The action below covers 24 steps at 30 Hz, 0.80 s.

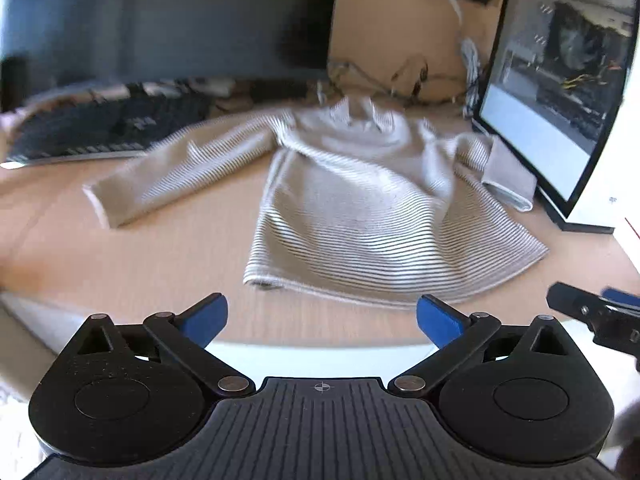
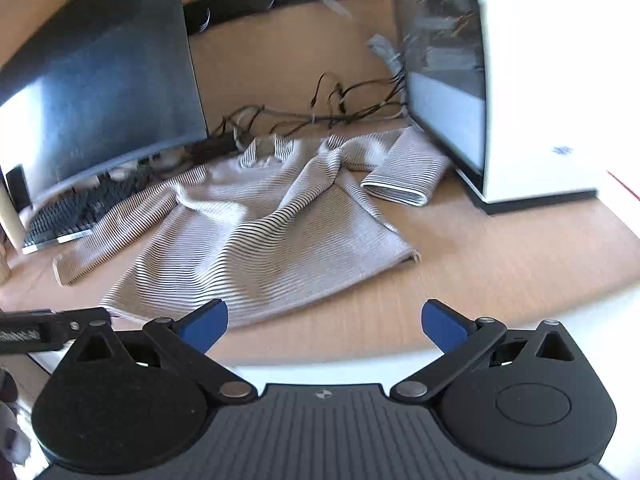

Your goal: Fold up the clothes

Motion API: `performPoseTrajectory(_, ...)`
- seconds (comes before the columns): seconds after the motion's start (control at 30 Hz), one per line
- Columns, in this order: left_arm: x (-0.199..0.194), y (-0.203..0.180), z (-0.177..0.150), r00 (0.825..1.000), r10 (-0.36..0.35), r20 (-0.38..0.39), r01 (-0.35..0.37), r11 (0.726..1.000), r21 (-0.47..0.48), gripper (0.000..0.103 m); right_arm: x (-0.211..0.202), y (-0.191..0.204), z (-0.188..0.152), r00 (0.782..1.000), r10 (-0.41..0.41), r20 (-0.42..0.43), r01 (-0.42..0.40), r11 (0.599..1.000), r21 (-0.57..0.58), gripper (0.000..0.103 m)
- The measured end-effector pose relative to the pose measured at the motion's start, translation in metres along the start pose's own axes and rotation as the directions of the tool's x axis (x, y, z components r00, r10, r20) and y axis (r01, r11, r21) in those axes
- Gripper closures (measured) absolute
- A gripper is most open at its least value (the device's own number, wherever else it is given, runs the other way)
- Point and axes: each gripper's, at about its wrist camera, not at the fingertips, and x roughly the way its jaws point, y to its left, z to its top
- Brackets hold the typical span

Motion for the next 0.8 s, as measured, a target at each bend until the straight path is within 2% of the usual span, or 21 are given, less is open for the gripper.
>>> performPoseTrajectory(0.07,-0.019,-0.009,-0.013,1.000,-0.001,0.028,0.001,1.000,-0.016,0.000,-0.022,0.001,-0.015,0.998,-0.015,0.056,0.013,1.000,0.026,0.000)
performPoseTrajectory(0.13,-0.032,-0.016,-0.021,0.999,-0.006,0.038,0.006,1.000,-0.003,0.000,-0.033,0.000,-0.019,0.998,0.004,0.062,-0.003,1.000,-0.020,0.000)
performPoseTrajectory(0.27,-0.060,-0.021,-0.028,0.993,0.046,0.108,-0.048,0.999,0.012,0.000,-0.051,-0.002,-0.011,0.993,0.014,0.119,-0.010,0.999,-0.037,0.000)
performPoseTrajectory(0.43,-0.082,-0.019,-0.032,0.985,0.081,0.152,-0.081,0.997,-0.003,0.000,-0.065,0.004,-0.017,0.990,0.052,0.129,-0.042,0.996,-0.075,0.000)
performPoseTrajectory(0.6,-0.097,-0.025,-0.037,0.979,0.079,0.186,-0.082,0.997,0.008,0.000,-0.076,0.010,-0.020,0.985,0.075,0.155,-0.057,0.992,-0.116,0.000)
performPoseTrajectory(0.8,-0.104,-0.030,-0.045,0.982,0.069,0.176,-0.073,0.997,0.017,0.000,-0.085,0.006,-0.026,0.986,0.074,0.151,-0.057,0.992,-0.114,0.000)
